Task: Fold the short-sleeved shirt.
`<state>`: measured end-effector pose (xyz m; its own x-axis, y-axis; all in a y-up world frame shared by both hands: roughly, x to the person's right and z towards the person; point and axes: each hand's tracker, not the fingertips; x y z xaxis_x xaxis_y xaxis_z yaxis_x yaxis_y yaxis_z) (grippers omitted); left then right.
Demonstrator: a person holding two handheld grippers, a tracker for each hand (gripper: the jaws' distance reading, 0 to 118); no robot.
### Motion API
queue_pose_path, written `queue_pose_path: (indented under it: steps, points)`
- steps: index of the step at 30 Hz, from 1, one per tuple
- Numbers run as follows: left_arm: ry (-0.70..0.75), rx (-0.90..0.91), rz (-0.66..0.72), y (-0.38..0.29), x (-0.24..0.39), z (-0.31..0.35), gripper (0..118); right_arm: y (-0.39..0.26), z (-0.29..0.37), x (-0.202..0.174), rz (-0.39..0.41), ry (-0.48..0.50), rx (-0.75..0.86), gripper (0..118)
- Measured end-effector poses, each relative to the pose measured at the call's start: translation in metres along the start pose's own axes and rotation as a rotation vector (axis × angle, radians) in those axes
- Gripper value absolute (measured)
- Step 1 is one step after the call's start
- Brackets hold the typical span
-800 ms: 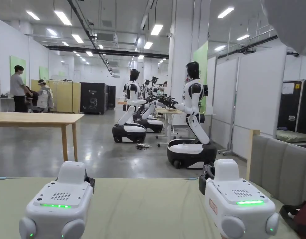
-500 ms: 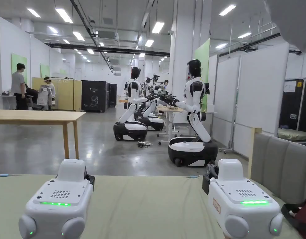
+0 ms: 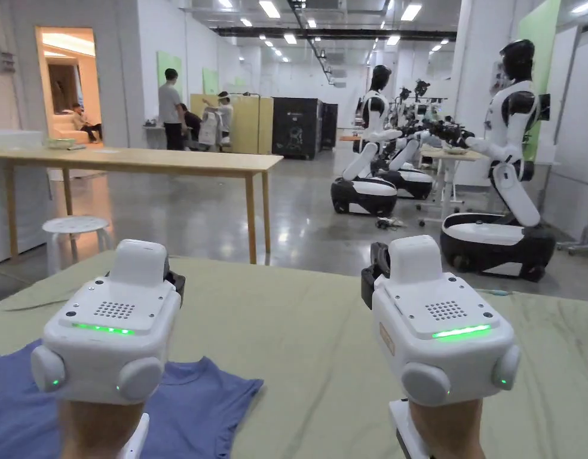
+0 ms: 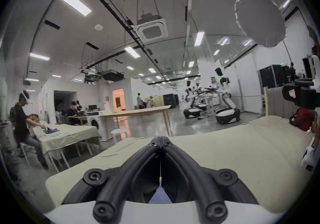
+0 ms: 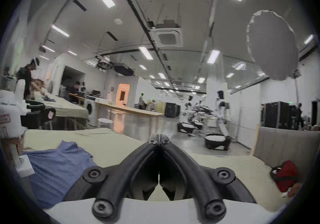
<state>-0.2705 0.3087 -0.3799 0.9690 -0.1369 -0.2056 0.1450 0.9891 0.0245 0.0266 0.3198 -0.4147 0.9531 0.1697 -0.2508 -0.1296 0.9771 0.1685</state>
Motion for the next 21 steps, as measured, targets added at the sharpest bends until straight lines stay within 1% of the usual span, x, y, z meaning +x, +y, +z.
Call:
queue_pose_path:
  steps: [3,6,8,11,14,15,17,20,21]
  points:
    - [0.065,-0.025,0.000,-0.007,-0.041,0.010,0,0.004,-0.012,-0.048,0.000,0.099,0.012,0]
    - [0.122,-0.052,0.007,-0.013,-0.073,0.017,0,0.007,-0.021,-0.078,-0.013,0.146,0.017,0]
    - [0.145,-0.068,0.027,-0.017,-0.088,0.019,0,0.007,-0.025,-0.086,-0.019,0.161,0.013,0]
    - [0.129,-0.098,0.031,-0.023,-0.101,0.016,0,0.006,-0.028,-0.086,-0.025,0.178,0.001,0]
    - [0.018,-0.236,-0.049,-0.030,-0.105,-0.009,0,0.001,-0.024,-0.077,-0.032,0.192,-0.022,0]
    - [-0.024,-0.315,-0.085,-0.035,-0.102,-0.023,0,-0.001,-0.023,-0.073,-0.033,0.192,-0.033,0]
    - [-0.114,-0.468,-0.114,-0.048,-0.098,-0.054,0,-0.005,-0.020,-0.067,-0.044,0.195,-0.055,0]
    - [-0.321,-0.745,-0.009,-0.087,-0.094,-0.110,0,-0.014,-0.016,-0.061,-0.063,0.206,-0.076,0]
    - [-0.379,-0.843,-0.012,-0.105,-0.091,-0.129,0,-0.018,-0.015,-0.059,-0.063,0.214,-0.083,0]
